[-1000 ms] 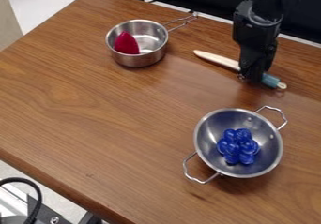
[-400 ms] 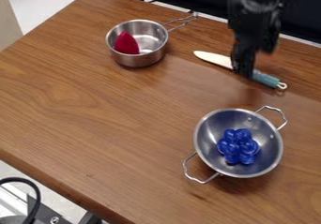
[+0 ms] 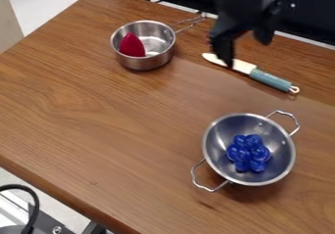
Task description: MOVE THE KNIFE FROM IN BETWEEN THE TWO SILVER POTS TO THE UPPER SIDE OF THE POTS
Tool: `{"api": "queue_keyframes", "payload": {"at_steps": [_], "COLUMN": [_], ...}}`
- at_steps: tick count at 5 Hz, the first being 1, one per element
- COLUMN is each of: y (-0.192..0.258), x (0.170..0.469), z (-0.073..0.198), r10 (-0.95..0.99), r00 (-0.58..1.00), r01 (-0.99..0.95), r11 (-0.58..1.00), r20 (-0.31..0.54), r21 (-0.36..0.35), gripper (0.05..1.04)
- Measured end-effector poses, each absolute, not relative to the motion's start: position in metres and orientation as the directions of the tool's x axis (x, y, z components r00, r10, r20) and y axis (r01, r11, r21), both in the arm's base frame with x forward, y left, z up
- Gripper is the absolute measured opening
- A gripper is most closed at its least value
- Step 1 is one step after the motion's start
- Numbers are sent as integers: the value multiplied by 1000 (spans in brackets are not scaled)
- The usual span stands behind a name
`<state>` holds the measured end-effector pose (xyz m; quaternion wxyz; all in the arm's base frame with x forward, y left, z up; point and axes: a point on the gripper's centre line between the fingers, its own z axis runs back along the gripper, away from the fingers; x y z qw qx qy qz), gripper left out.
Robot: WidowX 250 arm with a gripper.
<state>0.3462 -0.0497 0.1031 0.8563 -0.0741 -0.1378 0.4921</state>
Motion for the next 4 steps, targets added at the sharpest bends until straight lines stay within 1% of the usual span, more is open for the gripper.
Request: {"api": "queue_keyframes", "payload": {"at_steps": [1,2,3,4], "y": [-23,24,75,110], "x": [316,288,268,251], "z": [104,108,107,101], "r10": [723,597,512,440], "r00": [657,775,834,879], "r01": [-697,-577,-494,-423], "r11": [690,802,859,898], "r20": [213,204,206,183], "r21": [-193,-155,-138,-122], "gripper": [996,996,996,996]}}
